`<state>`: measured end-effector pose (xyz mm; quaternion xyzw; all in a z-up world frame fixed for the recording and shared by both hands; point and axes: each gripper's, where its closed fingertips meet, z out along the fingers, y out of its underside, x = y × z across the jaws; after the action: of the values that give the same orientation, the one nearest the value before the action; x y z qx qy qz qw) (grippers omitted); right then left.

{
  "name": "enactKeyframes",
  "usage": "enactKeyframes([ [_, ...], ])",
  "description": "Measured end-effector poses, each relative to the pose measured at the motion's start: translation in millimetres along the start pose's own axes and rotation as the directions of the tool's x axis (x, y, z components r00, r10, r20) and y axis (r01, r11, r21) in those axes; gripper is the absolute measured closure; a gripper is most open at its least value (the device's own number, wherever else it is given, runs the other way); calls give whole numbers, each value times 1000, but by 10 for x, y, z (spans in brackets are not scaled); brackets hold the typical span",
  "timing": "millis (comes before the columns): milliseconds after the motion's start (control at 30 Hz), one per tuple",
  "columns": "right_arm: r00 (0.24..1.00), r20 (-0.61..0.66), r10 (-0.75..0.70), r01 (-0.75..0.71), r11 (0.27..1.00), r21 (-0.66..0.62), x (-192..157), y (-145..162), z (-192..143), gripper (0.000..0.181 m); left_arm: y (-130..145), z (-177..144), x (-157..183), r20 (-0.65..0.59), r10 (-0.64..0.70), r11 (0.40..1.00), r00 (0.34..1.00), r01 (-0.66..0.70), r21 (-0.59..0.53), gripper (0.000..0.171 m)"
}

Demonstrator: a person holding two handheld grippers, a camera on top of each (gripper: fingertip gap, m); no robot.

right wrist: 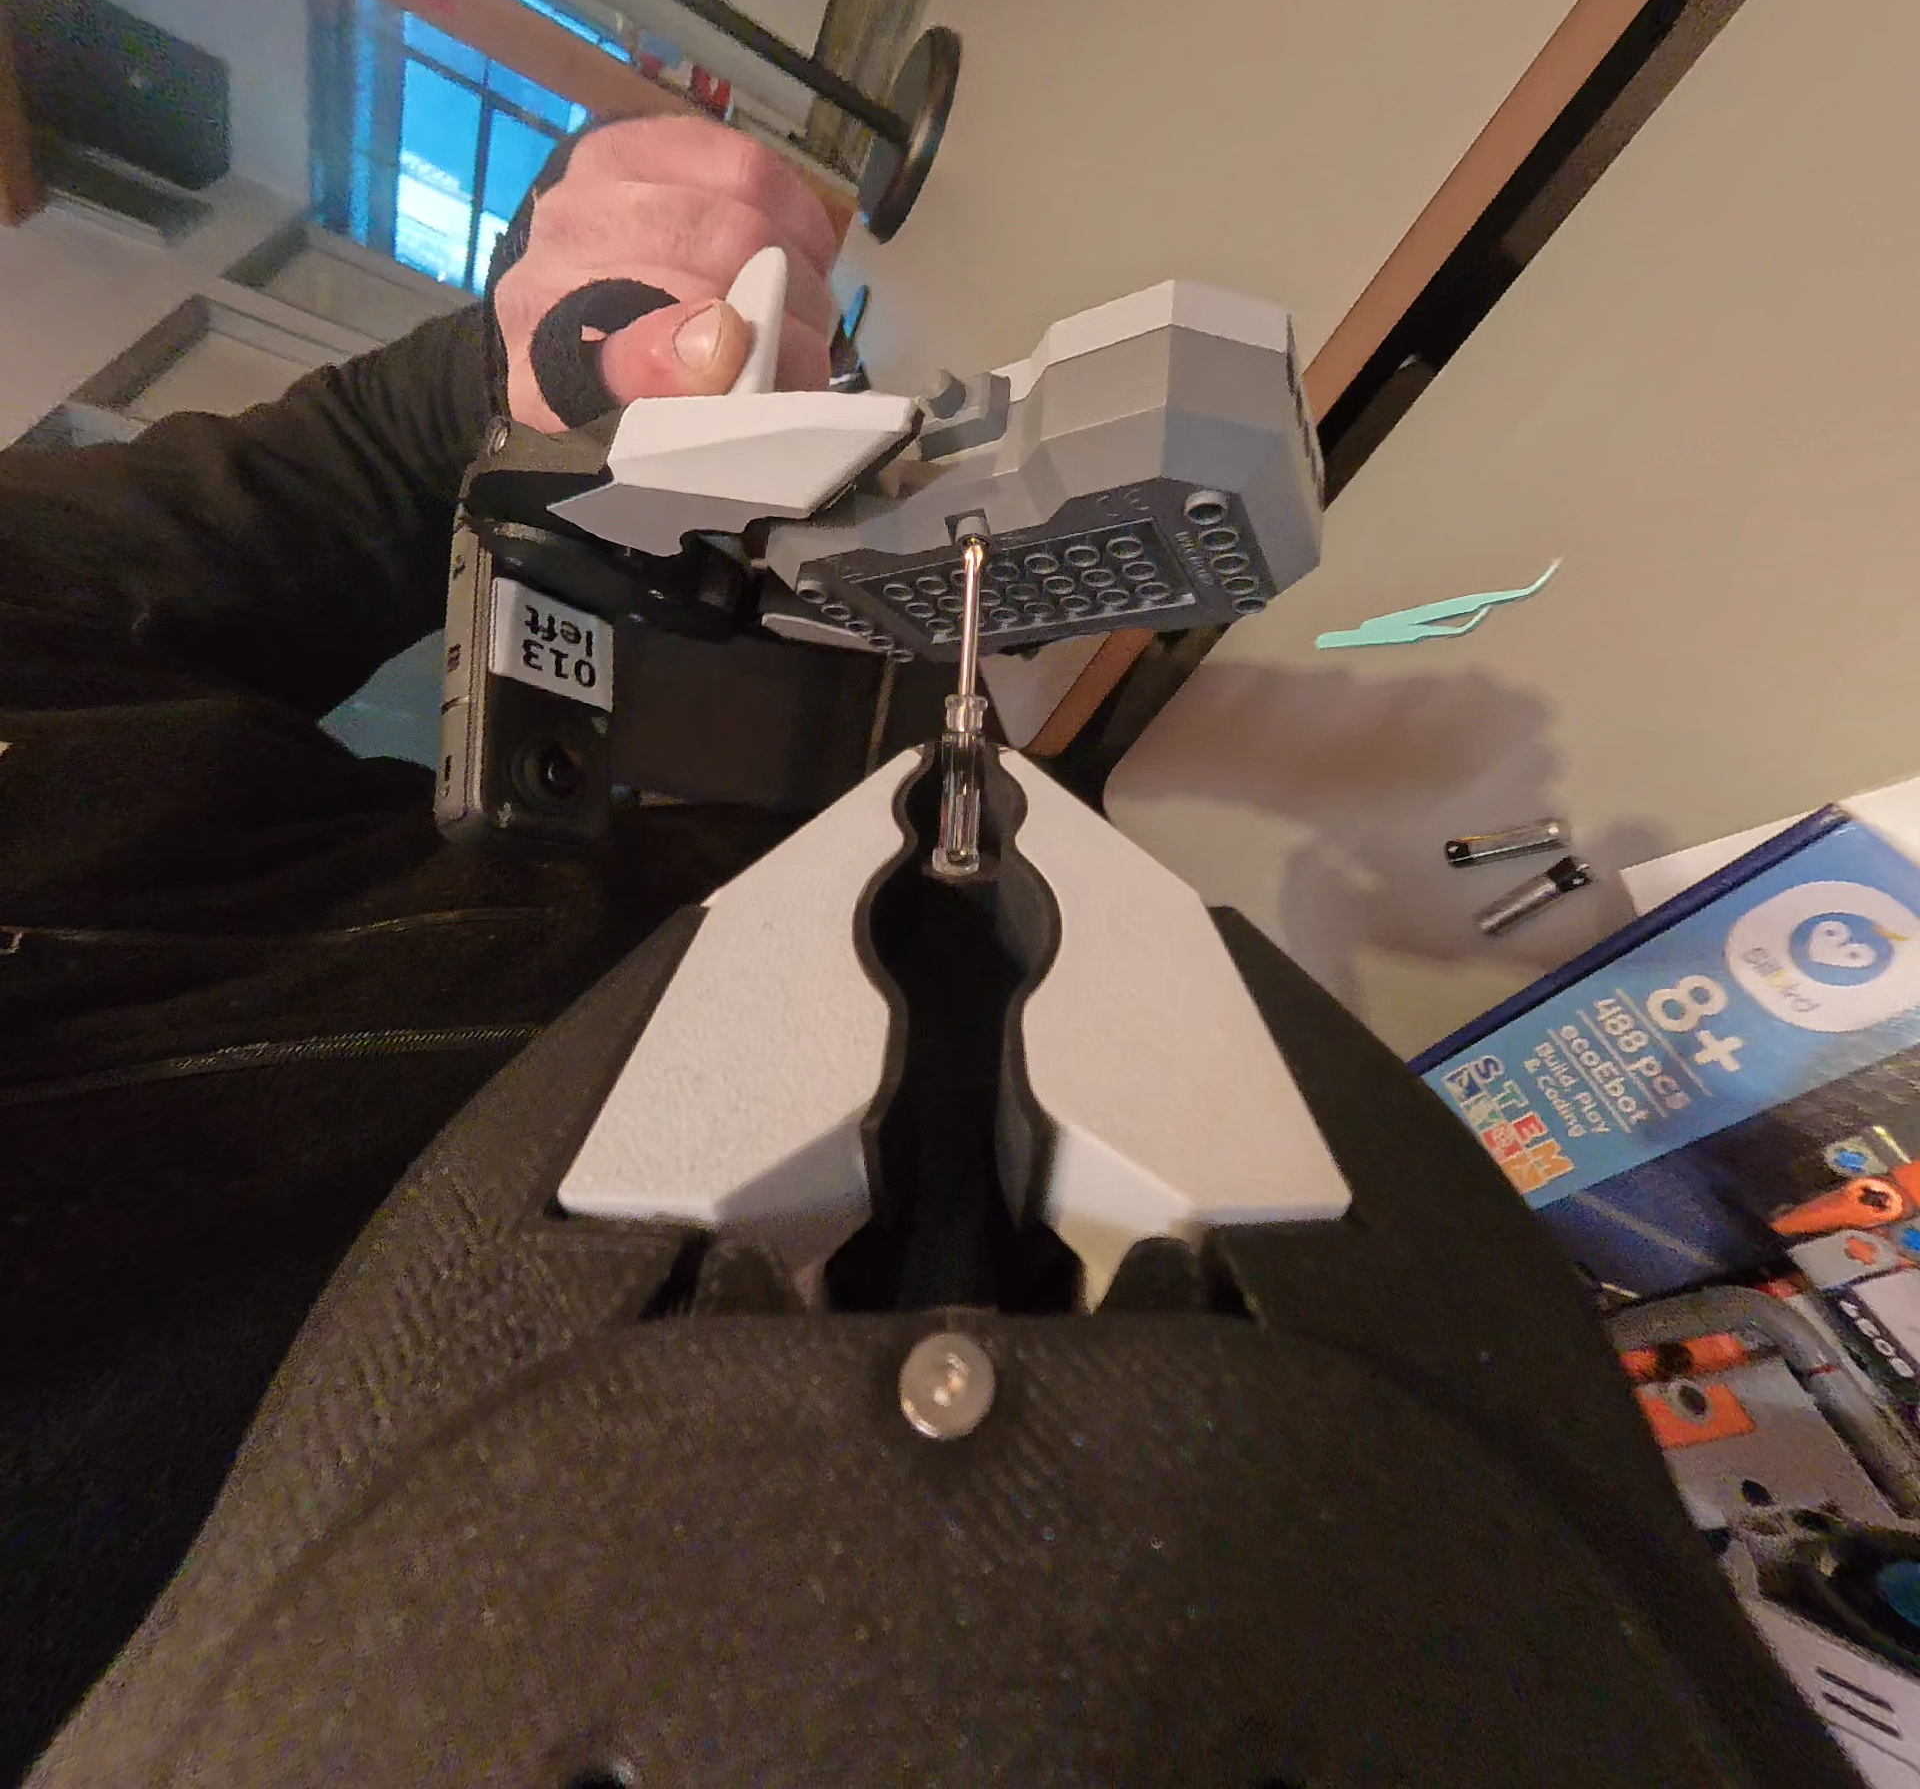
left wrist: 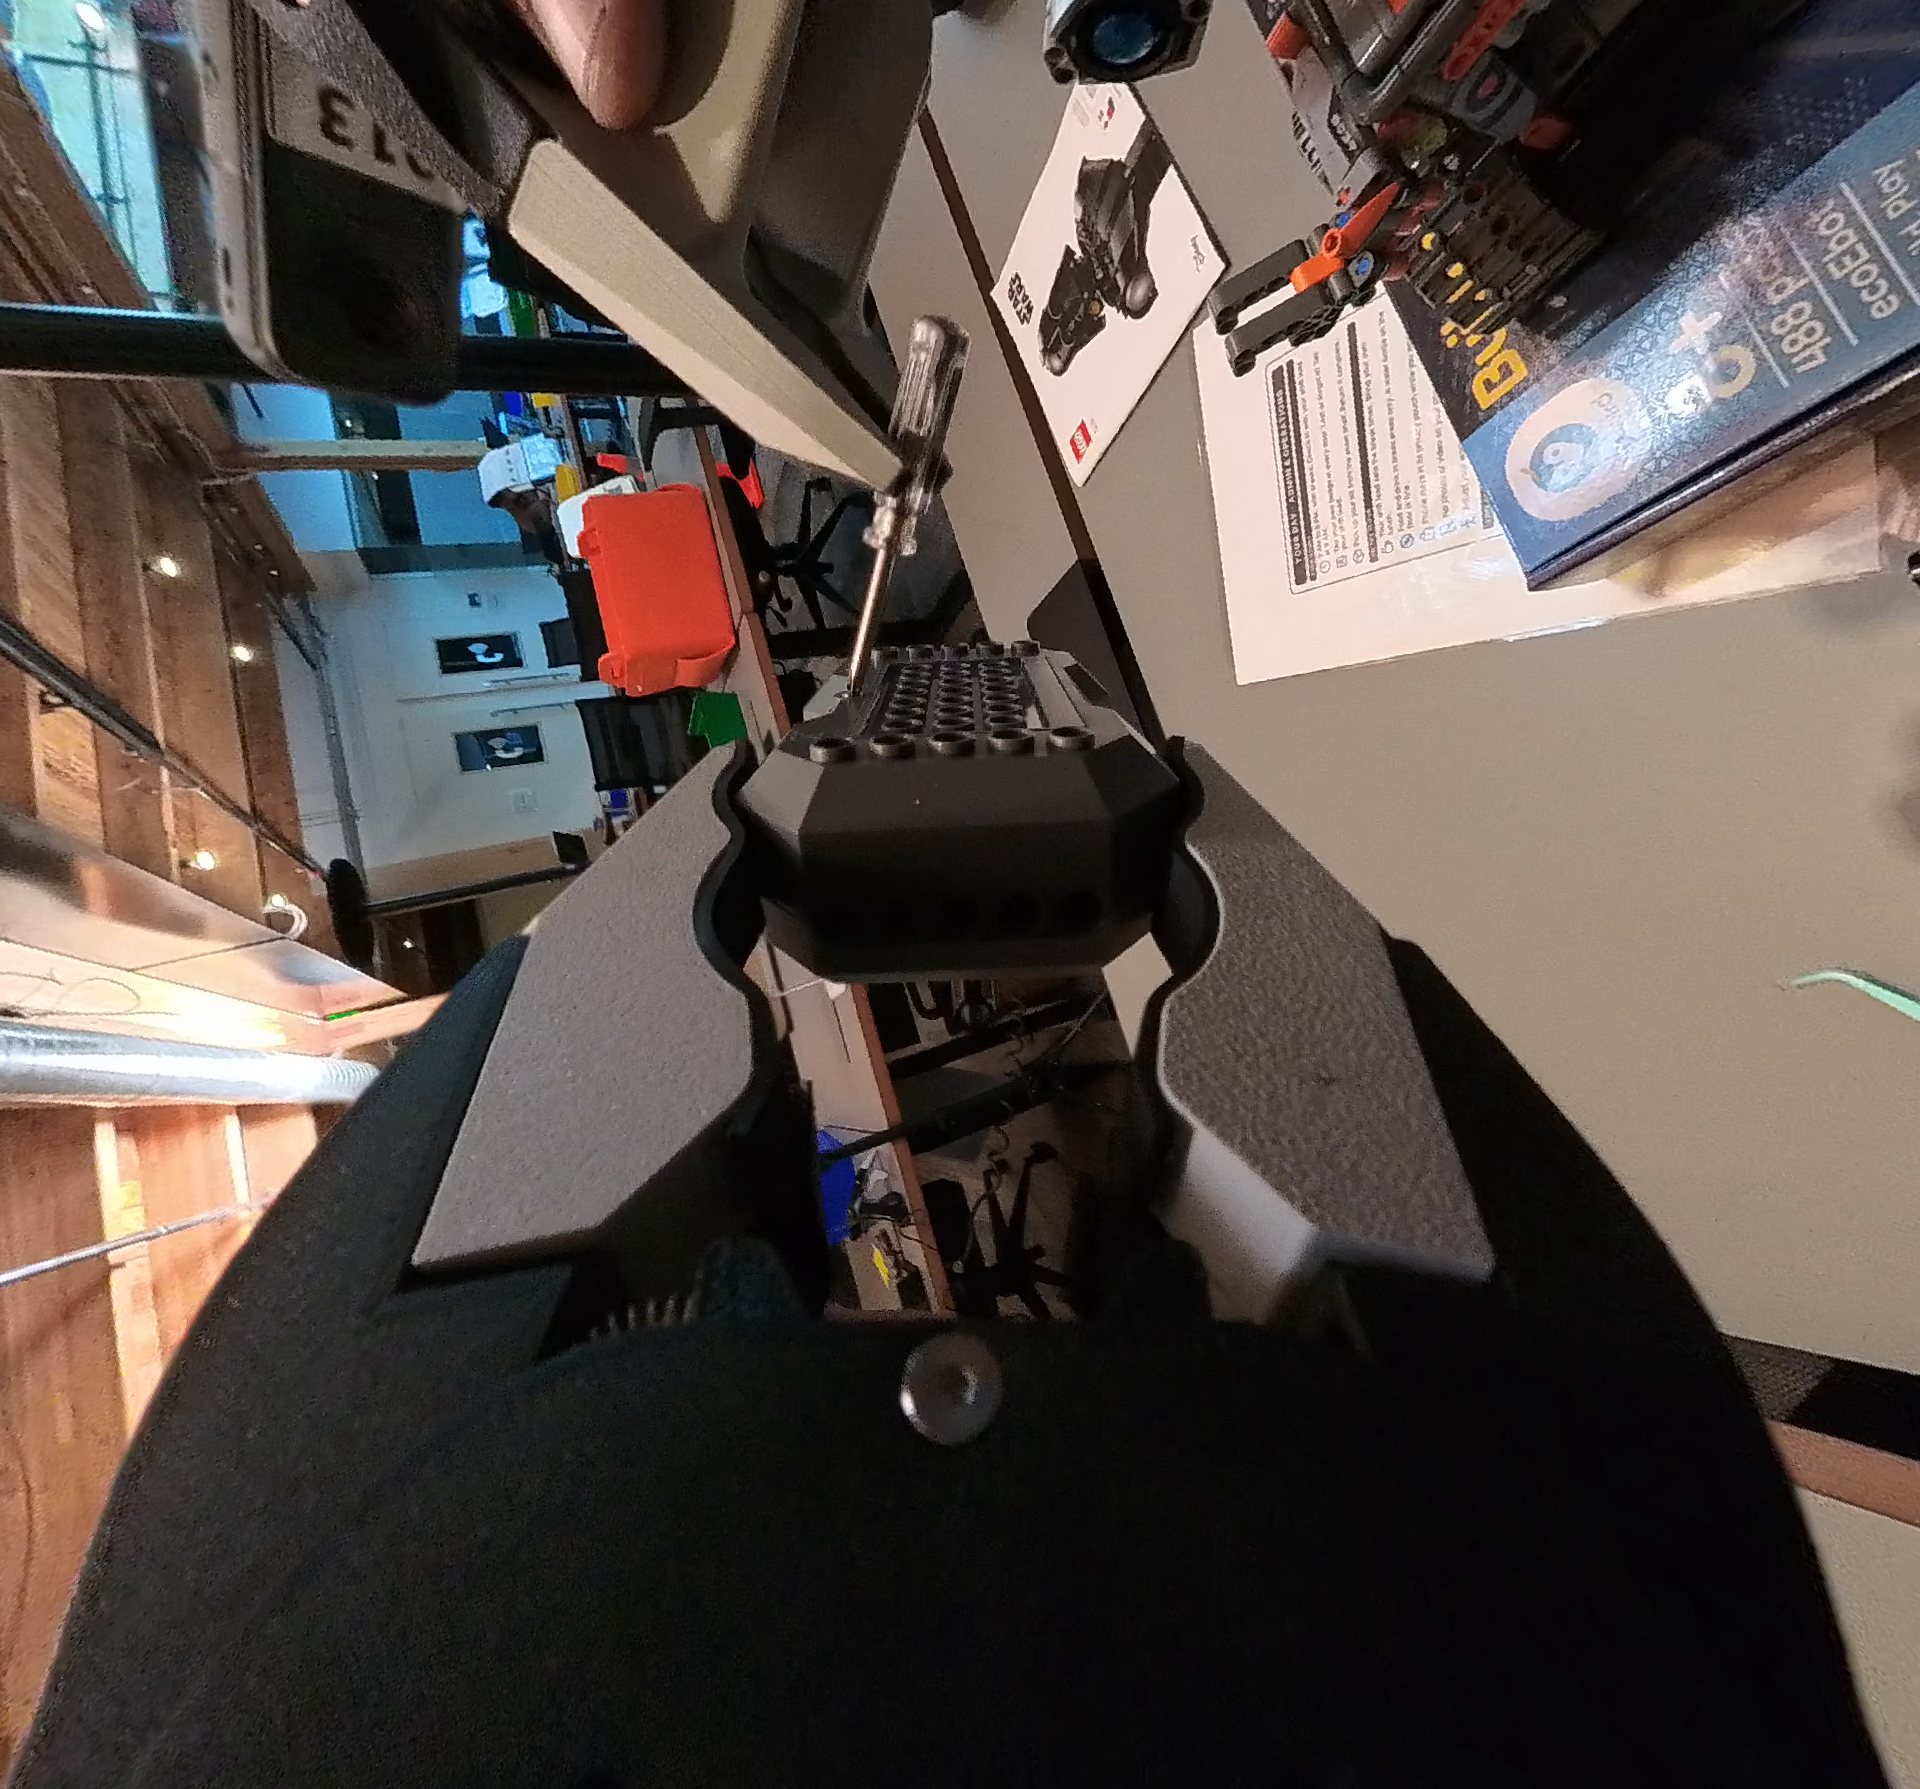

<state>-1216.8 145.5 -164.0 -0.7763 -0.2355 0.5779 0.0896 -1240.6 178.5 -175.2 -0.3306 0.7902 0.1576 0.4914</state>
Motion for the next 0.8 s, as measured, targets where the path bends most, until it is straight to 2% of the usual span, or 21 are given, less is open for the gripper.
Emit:
enactKeyframes([
  [267,988,134,81,-65,991,-118,4,107,-7,177,-63,-28,77,-33,115,992,993,-114,48,98],
  [500,981,173,85,-68,992,-103,-16,41,-18,177,-37,-33,17,-16,113,992,993,-112,50,99],
  [633,996,90,21,-14,997,-78,9,2,-4,177,-12,-22,7,-23,74,996,997,-73,45,99],
  [800,975,-151,-165,149,983,-111,132,-46,-3,178,24,20,35,-84,-25,999,996,28,33,99],
])
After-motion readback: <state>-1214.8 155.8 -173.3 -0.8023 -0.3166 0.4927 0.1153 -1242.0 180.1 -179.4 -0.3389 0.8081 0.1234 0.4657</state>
